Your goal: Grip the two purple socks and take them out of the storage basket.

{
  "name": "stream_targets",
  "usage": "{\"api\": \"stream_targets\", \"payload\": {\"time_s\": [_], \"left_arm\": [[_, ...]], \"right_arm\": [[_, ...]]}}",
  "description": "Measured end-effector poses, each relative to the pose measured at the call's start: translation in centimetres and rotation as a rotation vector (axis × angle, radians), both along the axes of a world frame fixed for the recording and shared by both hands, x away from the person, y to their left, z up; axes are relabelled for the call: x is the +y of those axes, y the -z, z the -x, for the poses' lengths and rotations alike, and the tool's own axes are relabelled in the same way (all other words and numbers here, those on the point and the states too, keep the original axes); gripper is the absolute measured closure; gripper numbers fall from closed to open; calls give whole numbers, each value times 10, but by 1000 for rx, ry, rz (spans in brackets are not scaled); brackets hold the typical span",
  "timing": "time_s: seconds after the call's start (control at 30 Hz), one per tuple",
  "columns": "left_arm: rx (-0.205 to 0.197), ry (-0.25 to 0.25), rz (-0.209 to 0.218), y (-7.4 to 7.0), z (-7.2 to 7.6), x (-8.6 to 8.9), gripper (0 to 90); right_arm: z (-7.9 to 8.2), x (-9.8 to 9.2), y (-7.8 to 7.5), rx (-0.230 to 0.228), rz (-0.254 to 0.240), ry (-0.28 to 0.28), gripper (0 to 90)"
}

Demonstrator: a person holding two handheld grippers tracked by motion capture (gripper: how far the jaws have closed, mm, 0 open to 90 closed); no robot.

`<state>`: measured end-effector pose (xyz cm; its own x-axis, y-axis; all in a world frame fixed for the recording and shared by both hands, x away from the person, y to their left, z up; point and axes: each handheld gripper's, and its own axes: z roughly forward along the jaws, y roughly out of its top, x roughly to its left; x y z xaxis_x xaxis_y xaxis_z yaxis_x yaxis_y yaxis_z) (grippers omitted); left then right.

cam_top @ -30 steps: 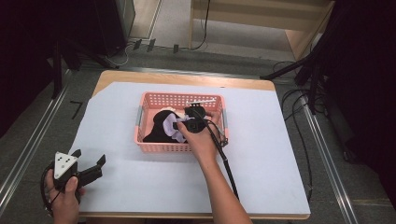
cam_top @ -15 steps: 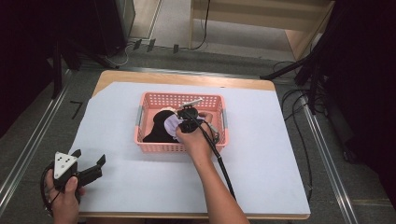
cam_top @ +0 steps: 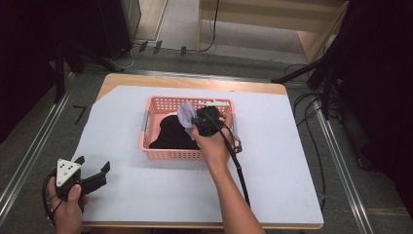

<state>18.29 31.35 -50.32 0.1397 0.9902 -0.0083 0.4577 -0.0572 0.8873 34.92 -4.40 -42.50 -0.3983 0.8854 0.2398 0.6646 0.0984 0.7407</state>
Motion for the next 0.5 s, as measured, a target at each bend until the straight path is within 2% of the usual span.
{"api": "stream_targets", "payload": {"time_s": [0.07, 0.1, 0.13, 0.37, 0.43, 0.47, 0.5], "left_arm": [[-1, 0, 0, 0, 0, 0, 145], [-1, 0, 0, 0, 0, 0, 145], [-1, 2, -4, 0, 0, 0, 145], [-2, -1, -2, 0, 0, 0, 145], [-1, -1, -2, 0, 0, 0, 145], [-1, -1, -3, 0, 0, 0, 145], [-2, -1, -3, 0, 0, 0, 145]], "right_arm": [[3, -6, -5, -33, -27, 9, 873], [3, -6, -5, -33, -27, 9, 873], [6, -12, -11, -75, -40, 22, 873], [15, -45, -30, -197, -91, 82, 873], [16, -50, -31, -210, -96, 92, 872], [18, -62, -33, -235, -108, 120, 873], [19, -66, -34, -239, -114, 129, 872]]}}
